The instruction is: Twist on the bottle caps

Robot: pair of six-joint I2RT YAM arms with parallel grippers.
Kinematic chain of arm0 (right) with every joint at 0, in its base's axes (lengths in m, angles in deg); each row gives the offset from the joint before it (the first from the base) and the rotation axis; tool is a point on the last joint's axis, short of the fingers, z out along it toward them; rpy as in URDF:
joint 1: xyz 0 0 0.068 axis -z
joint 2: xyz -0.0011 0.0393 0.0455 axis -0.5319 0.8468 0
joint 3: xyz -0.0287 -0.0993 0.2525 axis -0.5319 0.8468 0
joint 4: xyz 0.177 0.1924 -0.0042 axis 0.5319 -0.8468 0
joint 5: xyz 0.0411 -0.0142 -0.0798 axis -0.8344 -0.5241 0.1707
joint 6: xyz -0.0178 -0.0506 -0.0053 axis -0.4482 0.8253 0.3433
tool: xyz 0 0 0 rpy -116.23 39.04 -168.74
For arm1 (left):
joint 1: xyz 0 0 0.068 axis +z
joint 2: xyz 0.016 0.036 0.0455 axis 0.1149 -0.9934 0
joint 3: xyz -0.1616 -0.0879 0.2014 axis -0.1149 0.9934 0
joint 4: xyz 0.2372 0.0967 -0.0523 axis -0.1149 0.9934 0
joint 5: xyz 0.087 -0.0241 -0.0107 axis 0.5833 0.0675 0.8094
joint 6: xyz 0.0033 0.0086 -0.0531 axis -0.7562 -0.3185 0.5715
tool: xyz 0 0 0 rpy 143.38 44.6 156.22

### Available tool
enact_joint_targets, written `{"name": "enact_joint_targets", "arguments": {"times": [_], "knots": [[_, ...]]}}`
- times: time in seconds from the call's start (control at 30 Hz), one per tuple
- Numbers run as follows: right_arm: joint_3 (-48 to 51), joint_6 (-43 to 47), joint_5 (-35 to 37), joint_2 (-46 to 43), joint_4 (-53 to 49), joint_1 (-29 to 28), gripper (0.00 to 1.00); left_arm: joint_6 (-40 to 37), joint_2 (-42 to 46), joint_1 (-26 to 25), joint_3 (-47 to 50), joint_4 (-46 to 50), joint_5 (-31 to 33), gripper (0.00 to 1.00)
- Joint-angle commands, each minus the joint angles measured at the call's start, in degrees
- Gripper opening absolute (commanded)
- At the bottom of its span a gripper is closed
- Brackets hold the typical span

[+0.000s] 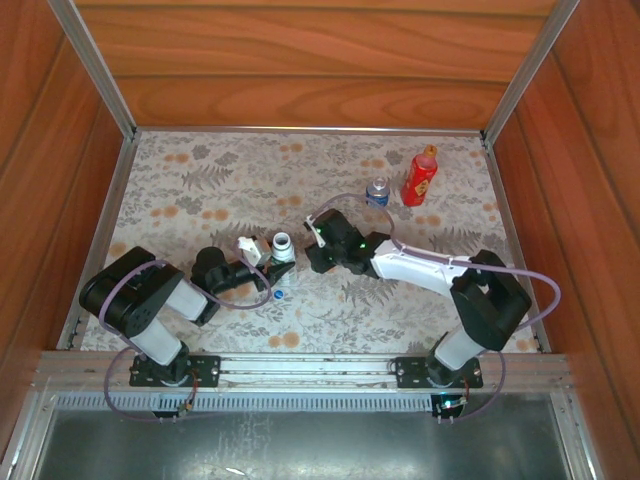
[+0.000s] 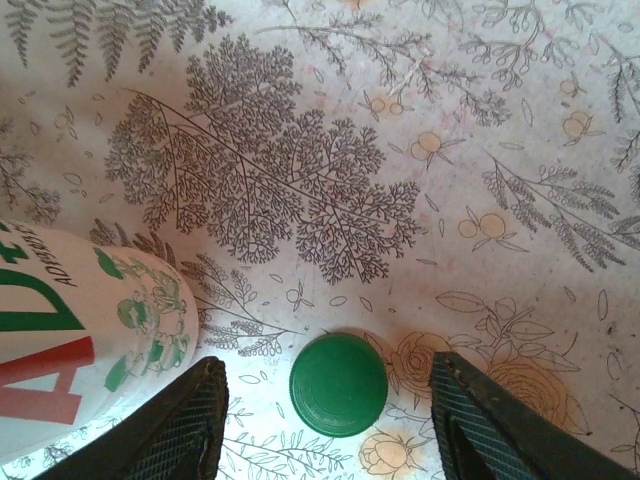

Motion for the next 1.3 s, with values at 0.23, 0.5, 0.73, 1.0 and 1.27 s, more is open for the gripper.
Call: {"name": "enact_joint_targets", "arguments": {"times": [0.23,0.5,0.73,1.0,1.27], "knots": [[-3.53,-0.79,-0.40,9.46,-4.07,-0.65,0.62,-0.71,-0.77,-0.72,-0.32,1.42,-1.16,0.57],[-2.89,-0.96,-1.26,10.82,-2.69,-0.62,0.58,-0.73,-0.68,-0.68,-0.31,1.56,-1.22,0.57],[-3.16,-1.09,-1.45,11.43,-2.46,-0.65,0.51,-0.72,-0.64,-0.68,-0.29,1.63,-1.24,0.57],[-3.04,-1.39,-1.47,10.68,-2.78,-0.64,0.44,-0.68,-0.88,-0.72,-0.42,1.81,-1.39,0.57],[-3.13,-1.76,-1.33,8.71,-4.10,-0.61,0.45,-0.74,-0.68,-0.71,-0.39,1.99,-1.46,0.57]]}}
